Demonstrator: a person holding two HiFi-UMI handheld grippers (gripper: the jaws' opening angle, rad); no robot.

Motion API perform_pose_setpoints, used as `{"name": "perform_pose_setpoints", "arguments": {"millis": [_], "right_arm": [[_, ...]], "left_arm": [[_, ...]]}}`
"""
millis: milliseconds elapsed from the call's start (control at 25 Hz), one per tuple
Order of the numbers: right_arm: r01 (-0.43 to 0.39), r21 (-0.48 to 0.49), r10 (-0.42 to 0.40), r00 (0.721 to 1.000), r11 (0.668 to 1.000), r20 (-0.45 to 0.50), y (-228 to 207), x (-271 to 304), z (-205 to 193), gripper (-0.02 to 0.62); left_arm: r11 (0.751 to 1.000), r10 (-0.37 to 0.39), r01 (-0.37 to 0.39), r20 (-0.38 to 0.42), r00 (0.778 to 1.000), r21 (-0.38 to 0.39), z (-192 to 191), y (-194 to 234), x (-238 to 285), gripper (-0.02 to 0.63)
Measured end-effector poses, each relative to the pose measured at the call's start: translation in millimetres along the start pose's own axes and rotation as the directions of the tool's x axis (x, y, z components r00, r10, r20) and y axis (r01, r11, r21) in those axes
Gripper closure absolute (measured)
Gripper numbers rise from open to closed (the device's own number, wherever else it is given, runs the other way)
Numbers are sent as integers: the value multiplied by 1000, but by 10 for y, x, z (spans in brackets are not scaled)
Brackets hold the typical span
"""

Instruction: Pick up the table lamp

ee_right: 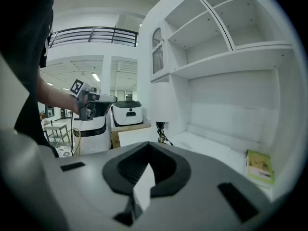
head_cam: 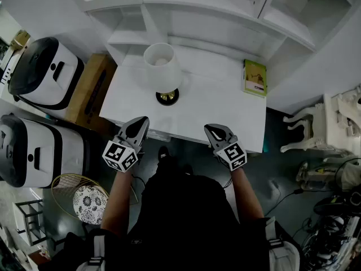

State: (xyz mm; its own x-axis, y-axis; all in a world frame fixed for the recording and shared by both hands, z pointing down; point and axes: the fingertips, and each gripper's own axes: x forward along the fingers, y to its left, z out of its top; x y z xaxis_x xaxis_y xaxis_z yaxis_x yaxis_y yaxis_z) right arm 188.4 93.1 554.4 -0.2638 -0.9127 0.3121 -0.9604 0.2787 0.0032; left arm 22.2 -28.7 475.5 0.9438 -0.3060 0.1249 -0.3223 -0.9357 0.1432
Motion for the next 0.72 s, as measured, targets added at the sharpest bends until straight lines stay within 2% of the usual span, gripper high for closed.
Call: {"name": "perform_pose_setpoints", "arguments": {"millis": [400, 720], "right_arm": [[-3, -4, 3, 1000, 1000, -8, 59, 15, -17, 589], [5, 4, -5, 1000, 1000, 6, 157, 105, 42, 589]], "left_arm": [[997, 14, -13, 18, 1000, -77, -73, 80, -52, 595], [997, 11, -10, 2, 1000, -79, -110, 235, -164, 595]]}}
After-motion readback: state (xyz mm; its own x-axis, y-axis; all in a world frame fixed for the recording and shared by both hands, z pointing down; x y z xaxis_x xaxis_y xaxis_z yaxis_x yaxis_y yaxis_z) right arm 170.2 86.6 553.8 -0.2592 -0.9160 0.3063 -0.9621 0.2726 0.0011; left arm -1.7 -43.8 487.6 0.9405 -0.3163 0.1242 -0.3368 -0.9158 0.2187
